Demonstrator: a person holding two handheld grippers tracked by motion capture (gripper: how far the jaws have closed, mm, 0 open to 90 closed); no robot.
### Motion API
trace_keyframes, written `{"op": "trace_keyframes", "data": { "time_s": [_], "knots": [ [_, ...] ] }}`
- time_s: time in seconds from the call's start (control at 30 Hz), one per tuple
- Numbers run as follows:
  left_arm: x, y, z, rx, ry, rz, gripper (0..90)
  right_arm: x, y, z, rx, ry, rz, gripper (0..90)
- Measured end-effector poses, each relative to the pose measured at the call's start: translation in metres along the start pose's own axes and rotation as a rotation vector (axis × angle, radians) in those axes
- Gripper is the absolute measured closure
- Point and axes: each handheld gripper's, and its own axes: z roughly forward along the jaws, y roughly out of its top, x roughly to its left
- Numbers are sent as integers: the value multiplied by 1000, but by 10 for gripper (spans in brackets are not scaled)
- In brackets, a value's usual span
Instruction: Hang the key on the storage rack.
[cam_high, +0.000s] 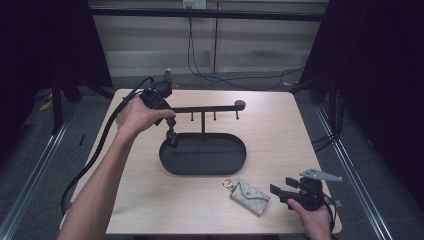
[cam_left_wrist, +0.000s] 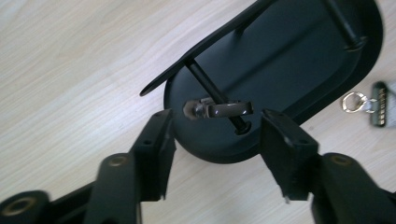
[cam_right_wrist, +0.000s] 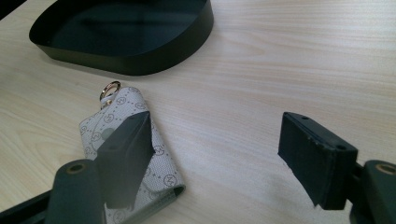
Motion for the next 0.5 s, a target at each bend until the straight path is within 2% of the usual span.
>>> {"op": "trace_keyframes", "data": {
  "time_s": [0.17, 0.43, 0.5],
  "knots": [
    [4, -9, -7, -55, -33, -3, 355, 0, 0, 0, 2, 0, 2, 257],
    [9, -31, -11, -139, -68, 13, 304, 0, -1, -1, -4, -3, 0, 257],
    [12, -36, -12, -144, -73, 14, 291, 0, -1, -1, -1, -4, 1, 257]
  ]
}}
